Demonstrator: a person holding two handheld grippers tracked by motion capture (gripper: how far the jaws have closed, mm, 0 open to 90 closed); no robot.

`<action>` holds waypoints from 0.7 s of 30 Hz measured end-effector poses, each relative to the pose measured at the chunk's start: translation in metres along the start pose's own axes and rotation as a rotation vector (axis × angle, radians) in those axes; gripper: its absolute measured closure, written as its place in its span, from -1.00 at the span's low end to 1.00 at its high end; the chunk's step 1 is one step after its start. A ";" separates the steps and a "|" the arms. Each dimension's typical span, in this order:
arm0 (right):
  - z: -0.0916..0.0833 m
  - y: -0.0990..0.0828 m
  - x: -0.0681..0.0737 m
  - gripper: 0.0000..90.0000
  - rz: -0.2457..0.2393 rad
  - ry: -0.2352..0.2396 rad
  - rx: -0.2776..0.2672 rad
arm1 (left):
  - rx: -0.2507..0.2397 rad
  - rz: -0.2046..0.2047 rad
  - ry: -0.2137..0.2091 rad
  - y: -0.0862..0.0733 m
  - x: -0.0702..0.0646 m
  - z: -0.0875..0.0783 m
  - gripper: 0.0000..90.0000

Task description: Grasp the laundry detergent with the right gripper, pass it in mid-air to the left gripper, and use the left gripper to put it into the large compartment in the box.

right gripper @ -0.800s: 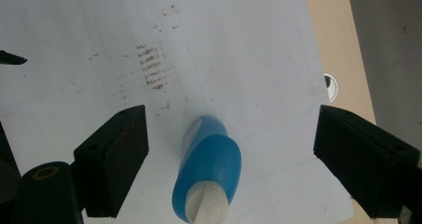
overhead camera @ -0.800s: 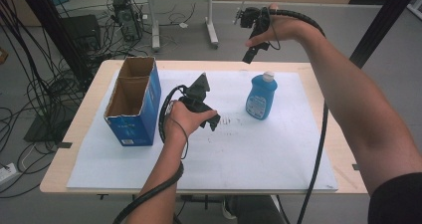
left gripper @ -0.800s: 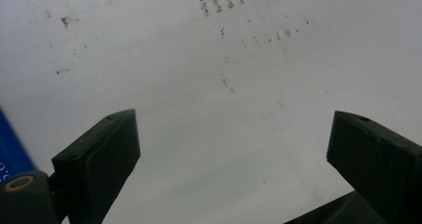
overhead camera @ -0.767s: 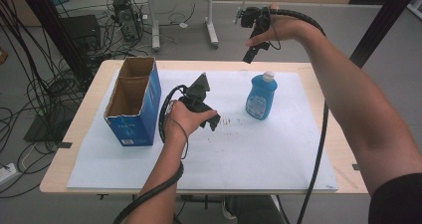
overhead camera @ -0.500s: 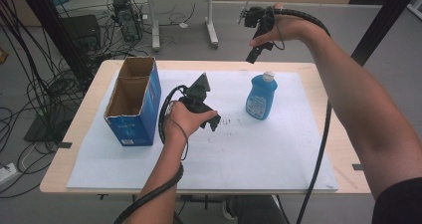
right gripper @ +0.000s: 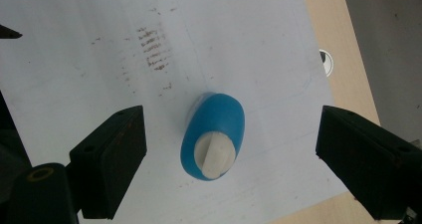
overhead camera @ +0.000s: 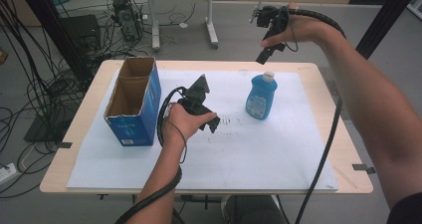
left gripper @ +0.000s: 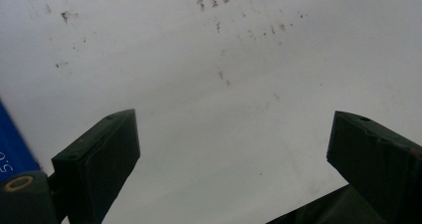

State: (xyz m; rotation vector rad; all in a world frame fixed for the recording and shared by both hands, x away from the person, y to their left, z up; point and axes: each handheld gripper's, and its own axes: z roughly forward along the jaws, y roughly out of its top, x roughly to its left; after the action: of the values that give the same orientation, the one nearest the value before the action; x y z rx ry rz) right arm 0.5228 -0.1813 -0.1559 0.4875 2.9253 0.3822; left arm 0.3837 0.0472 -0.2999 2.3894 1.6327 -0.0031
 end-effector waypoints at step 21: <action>-0.010 -0.085 0.006 -0.80 0.081 -0.023 -0.068 | -0.006 0.035 -0.003 0.003 -0.010 0.003 -0.85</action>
State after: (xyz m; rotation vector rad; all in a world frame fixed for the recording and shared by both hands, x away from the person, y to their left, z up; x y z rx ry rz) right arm 0.4901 -0.2594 -0.1701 0.5972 2.8666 0.4809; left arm 0.3831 0.0363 -0.3006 2.4127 1.5868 0.0045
